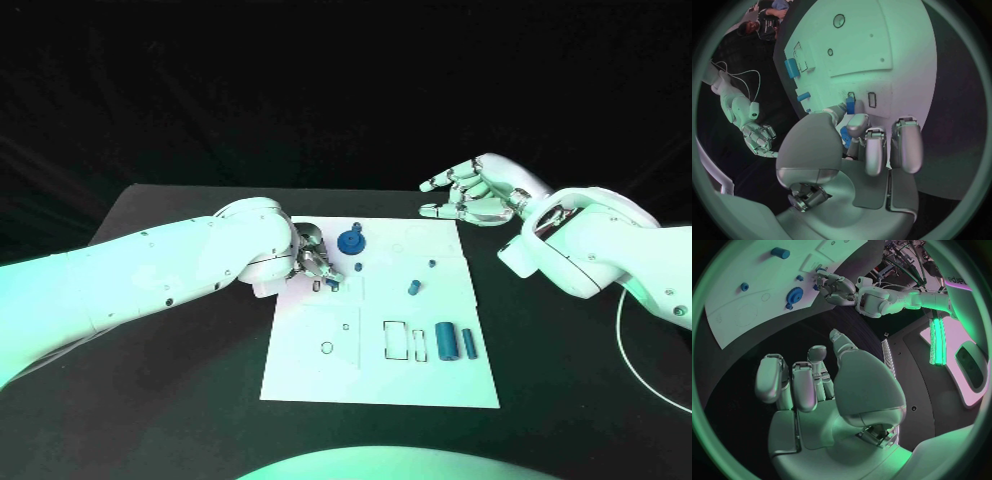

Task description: Assemble the parts on the task board

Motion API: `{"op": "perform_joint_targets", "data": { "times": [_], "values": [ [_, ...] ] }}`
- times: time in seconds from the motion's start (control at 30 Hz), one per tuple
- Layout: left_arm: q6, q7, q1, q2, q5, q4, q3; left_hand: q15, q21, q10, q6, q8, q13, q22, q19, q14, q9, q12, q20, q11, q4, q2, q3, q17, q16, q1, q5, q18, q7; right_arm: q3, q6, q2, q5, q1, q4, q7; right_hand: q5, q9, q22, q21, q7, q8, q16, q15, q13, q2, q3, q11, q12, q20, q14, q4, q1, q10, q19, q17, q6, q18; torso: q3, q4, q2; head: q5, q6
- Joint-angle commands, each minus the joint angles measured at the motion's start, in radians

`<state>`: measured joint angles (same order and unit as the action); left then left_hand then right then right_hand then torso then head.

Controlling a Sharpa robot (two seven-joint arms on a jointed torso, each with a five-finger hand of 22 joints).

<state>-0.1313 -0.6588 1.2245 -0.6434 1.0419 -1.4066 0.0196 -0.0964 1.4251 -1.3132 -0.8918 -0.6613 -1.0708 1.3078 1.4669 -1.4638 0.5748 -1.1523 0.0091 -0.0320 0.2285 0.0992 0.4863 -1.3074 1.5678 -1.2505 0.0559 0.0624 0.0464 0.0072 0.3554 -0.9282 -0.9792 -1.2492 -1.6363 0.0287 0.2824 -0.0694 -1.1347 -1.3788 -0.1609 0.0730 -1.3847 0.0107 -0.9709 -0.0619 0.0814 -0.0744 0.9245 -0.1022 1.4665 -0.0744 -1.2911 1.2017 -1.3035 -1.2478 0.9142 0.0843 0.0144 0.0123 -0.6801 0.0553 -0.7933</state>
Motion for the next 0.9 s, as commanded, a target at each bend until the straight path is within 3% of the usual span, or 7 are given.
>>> {"op": "perform_joint_targets", "data": {
  "times": [0.03, 0.9],
  "values": [
    [-0.048, -0.004, -0.002, 0.003, 0.010, 0.001, 0.000, 0.002, -0.006, -0.004, -0.003, -0.006, 0.001, 0.075, 0.047, -0.107, 0.001, 0.002, 0.003, -0.002, -0.159, -0.003, 0.163, -0.263, 0.003, 0.000, -0.003, -0.018, -0.008, 0.000, -0.016, 0.001, -0.005, 0.001, -0.001, 0.002, 0.003, -0.001, 0.001, 0.003, 0.003, 0.006, 0.005, -0.002, 0.002, 0.010, 0.001, 0.006, -0.001, 0.001, 0.038, -0.007, 0.000, -0.002, 0.006, 0.001, 0.007, 0.009, 0.0001, -0.0008, 0.000, 0.001, -0.001],
    [-0.099, -0.003, -0.004, 0.003, 0.016, 0.004, 0.001, 0.002, -0.005, -0.005, -0.004, -0.008, -0.001, 0.076, 0.047, -0.107, 0.003, 0.001, 0.004, -0.002, -0.163, 0.003, 0.168, -0.263, 0.003, 0.007, -0.003, -0.018, -0.008, 0.000, -0.021, -0.003, 0.010, 0.001, -0.004, 0.002, 0.002, -0.001, 0.002, 0.004, 0.003, 0.006, 0.005, -0.002, 0.002, 0.010, -0.002, 0.006, 0.000, 0.001, 0.038, -0.010, 0.002, -0.002, 0.006, 0.001, 0.007, 0.009, -0.0005, -0.0004, 0.000, 0.005, -0.006]
  ]
}}
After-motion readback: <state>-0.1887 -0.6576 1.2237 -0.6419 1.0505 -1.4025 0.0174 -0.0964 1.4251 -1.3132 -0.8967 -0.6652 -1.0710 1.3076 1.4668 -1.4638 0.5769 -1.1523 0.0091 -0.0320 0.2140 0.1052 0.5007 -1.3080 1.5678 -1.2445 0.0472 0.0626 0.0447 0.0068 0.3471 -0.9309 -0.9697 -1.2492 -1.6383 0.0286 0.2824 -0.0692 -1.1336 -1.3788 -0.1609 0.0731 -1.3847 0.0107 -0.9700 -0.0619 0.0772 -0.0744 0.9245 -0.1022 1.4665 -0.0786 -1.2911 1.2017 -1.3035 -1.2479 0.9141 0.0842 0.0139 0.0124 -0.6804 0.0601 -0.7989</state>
